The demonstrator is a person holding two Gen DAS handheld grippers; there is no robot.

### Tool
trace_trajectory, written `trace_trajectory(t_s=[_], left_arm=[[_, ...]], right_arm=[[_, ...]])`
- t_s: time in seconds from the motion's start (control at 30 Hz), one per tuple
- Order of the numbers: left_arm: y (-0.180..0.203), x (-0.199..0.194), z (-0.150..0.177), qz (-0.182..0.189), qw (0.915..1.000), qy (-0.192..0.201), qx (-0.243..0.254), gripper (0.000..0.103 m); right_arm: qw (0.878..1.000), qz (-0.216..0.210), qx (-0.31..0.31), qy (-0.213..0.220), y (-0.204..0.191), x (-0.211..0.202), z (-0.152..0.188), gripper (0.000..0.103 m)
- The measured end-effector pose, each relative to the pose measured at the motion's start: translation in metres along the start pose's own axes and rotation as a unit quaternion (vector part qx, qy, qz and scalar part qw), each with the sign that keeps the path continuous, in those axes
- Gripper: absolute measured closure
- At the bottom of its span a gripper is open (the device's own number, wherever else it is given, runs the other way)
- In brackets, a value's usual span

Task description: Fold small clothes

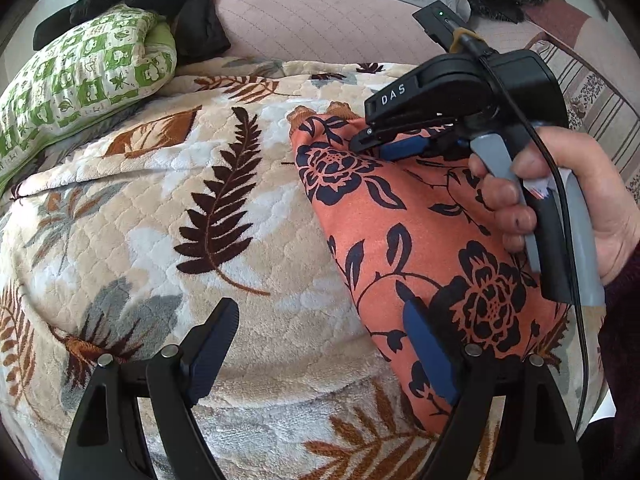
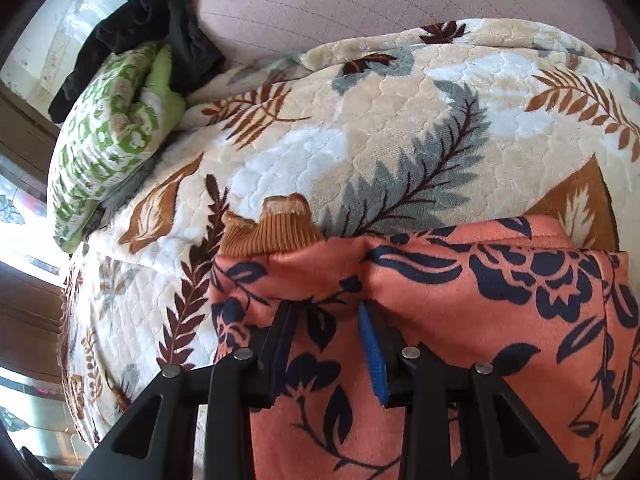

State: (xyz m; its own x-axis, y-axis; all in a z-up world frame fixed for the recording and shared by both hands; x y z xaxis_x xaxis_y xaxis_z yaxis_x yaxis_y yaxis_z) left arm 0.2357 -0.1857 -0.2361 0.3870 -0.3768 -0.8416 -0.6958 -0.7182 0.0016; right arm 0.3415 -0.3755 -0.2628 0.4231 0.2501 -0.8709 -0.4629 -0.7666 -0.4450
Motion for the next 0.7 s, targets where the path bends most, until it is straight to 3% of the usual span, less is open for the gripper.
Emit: trace_trajectory(t_s=[0.13,0.23,0.37,0.5,0.57,0.63,0.7], left_arm=[[0.000,-0.001,0.000,0.005,1.0000,-0.002,0.001,0.018],[0.000,-0.007,-0.001,0.009,0.9999,0.006,0.004,0.019],[0.007,-0.019,-0.004,0.044,0.9986,0.028,0.001,0.019],[0.024,-0.023,-0.008,0.076,0.9959,0.044,0.023,0.018],[0.034,-0.018,-0.006,0.088,0.9947,0.036,0.039,0.019],[0.040,-0.006,0.001,0.087,0.9949,0.009,0.051,0.018],[0.041,0.007,0.010,0.077,0.9954,-0.013,0.057,0.018]], right_arm=[[1.000,0.007,0.013,0.007,-0.001,-0.009,-0.002,0.066],[0.999,0.011,0.019,0.044,0.003,-0.032,0.000,0.066],[0.994,0.011,0.038,0.104,0.025,-0.073,0.004,0.066],[0.992,0.039,0.052,0.104,0.059,-0.086,0.017,0.066],[0.992,0.058,0.067,0.094,0.079,-0.082,0.022,0.066],[0.992,0.039,0.069,0.100,0.088,-0.082,0.024,0.066],[0.991,0.046,0.068,0.102,0.089,-0.084,0.027,0.066]])
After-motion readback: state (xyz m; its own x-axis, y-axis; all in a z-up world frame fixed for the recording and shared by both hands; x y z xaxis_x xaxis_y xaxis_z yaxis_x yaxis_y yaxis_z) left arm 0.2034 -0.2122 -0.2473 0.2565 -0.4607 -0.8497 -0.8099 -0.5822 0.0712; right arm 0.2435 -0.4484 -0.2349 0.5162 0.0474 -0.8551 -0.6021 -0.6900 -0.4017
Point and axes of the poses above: each gripper's, at about its wrist camera, not at the fingertips, and x roughly the way its jaws point, y to its right, z to its underside, the point moved 5 cm from there along x, roughly the way its jaws point, and after that the axes turned 15 degrees about x, right-handed, at the moved point
